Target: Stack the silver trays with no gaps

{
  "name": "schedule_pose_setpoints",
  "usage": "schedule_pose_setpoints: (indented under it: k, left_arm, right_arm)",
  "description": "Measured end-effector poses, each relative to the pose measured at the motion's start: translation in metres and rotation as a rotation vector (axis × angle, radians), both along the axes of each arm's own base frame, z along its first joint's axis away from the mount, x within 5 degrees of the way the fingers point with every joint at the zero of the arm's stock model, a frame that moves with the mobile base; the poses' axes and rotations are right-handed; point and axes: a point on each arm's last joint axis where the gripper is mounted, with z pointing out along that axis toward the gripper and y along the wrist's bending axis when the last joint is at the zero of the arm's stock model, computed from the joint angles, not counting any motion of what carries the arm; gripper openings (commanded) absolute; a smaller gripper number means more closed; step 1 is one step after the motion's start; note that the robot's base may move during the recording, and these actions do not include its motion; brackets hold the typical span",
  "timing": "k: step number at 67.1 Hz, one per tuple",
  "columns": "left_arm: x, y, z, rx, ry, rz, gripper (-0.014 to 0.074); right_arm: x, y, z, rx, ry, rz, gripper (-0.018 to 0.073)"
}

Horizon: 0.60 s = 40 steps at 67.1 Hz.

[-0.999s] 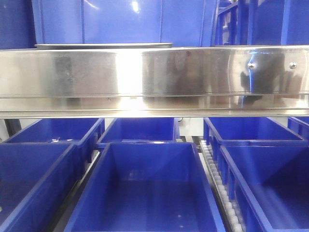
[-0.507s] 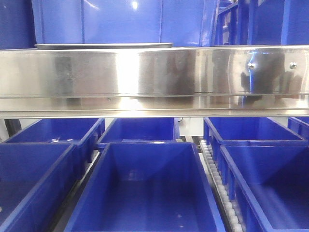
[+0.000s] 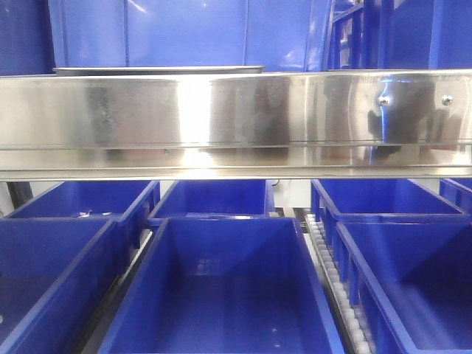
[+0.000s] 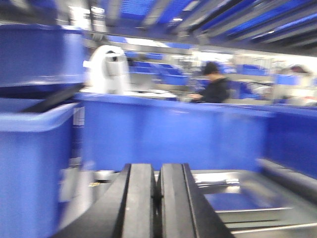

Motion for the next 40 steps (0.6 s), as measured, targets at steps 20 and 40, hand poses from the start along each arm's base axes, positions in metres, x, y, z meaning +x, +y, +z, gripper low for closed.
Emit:
schedule_pose_setpoints:
  k: [20, 40]
  left_arm:
    - [-0.018, 0.014, -0.062, 0.044, 0.075, 0.180, -0.0013]
    - [-0.022, 0.015, -0.101, 0.051, 0.171, 0.186, -0.0013]
  right_arm:
    - [0.000, 0.000, 0.000, 0.000, 0.000, 0.000, -0.0015]
    - [0.000, 0.000, 0.000, -0.002, -0.001, 0.000, -0.0015]
